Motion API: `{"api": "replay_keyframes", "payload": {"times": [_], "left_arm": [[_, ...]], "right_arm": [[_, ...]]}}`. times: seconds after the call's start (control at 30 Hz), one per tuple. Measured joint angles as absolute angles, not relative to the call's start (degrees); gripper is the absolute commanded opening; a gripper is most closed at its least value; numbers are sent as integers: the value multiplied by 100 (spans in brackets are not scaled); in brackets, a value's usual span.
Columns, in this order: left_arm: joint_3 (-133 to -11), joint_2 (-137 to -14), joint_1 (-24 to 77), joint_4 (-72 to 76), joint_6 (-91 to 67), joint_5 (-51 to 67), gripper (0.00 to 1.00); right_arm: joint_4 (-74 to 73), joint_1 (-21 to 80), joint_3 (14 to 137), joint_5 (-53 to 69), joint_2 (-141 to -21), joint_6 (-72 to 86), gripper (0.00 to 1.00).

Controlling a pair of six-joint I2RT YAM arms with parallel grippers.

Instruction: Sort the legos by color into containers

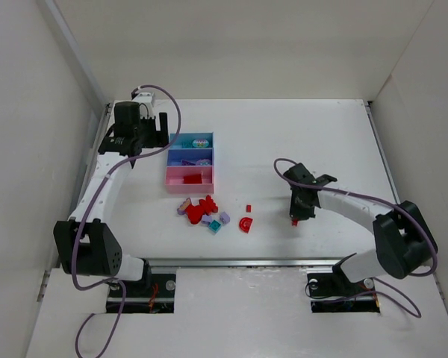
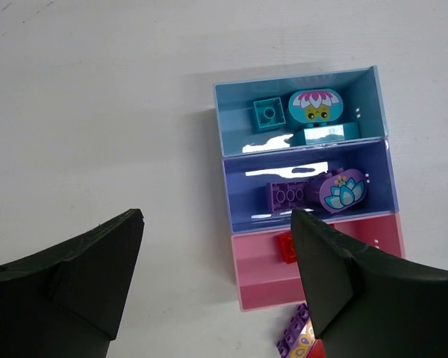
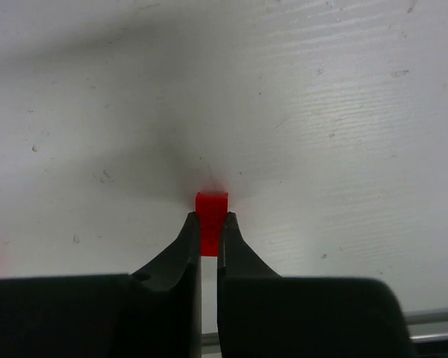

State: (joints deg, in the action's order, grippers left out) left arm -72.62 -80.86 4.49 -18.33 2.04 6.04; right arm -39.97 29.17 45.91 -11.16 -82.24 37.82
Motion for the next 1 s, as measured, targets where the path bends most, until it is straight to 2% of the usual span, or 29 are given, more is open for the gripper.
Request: {"api": "replay_keyframes", "payload": {"times": [0.27,0.47,0.57,0.77,1.0], "left_arm": [[-7135,-7972,449,-1831,167,543,77],[-6973,-7968,449,-1850,130,510,77],[-6969,-7959,449,-1846,102,443,77],[-6897,-7843,449,-1822,99,235,77],[-6766,-7789,412,-1815,102,58,77]], "right_arm": [[-4060,2965,4781,-1363,-7896,3544,0],[-3881,3610,6001,-1492,-7985,2910,0],[-3371,3874,7308,-1306,-8525,2539,0],[-2646,4099,9876,-810,-10523,1741,0],[-2480,4735,10565,-14,-11852,1321,0]]}}
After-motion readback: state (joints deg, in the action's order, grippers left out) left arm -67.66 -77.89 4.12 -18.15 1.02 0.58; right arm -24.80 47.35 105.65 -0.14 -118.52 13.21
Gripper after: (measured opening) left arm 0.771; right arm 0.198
